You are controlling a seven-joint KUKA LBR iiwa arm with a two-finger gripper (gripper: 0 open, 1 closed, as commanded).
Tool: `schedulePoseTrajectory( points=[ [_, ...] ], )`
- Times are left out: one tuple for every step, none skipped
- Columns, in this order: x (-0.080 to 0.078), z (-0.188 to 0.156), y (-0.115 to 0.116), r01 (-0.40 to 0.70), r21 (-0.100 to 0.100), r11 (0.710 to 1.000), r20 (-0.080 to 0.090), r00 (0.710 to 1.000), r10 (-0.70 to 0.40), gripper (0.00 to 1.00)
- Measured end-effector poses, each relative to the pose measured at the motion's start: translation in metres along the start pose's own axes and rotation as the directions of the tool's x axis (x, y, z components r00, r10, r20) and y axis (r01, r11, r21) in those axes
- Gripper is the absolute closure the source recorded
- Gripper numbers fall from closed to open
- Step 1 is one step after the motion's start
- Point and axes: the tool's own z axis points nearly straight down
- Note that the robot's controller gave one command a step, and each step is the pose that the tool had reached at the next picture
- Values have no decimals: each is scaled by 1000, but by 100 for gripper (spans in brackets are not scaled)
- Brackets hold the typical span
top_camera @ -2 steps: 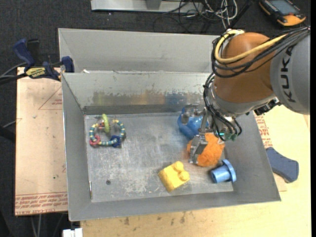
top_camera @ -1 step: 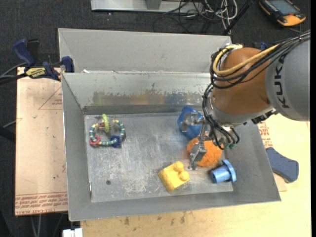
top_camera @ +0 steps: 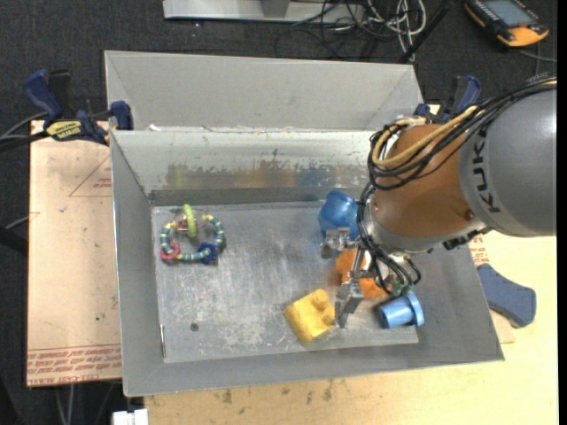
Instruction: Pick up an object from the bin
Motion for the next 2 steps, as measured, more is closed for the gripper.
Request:
schedulePoseTrajectory(
  points=[
    [6,39,-8,45,-1,999,-7,999,-45,0],
    [16,56,18,192,1,981,-6,981,-192,0]
  ],
)
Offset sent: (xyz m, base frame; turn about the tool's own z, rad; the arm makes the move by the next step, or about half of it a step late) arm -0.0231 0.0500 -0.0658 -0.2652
